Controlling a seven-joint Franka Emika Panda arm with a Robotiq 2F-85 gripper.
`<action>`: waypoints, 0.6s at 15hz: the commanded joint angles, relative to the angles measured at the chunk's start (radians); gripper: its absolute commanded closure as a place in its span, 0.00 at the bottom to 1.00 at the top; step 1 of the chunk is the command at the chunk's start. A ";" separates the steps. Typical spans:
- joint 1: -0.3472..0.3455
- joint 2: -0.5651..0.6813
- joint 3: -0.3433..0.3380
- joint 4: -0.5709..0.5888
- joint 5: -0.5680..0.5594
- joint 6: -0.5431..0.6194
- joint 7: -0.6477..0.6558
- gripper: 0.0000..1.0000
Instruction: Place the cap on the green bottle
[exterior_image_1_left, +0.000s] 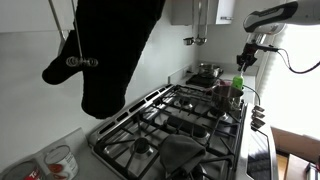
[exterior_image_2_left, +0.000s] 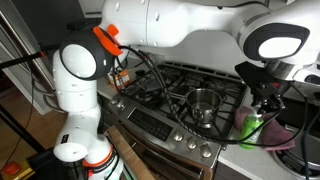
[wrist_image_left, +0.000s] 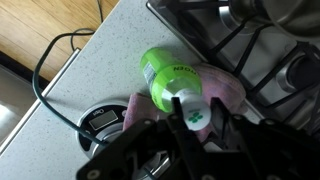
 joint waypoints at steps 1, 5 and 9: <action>-0.006 0.027 -0.006 0.033 0.012 -0.037 -0.021 0.92; -0.004 0.039 -0.007 0.043 -0.005 -0.039 -0.021 0.92; -0.002 0.045 -0.006 0.050 -0.017 -0.044 -0.022 0.92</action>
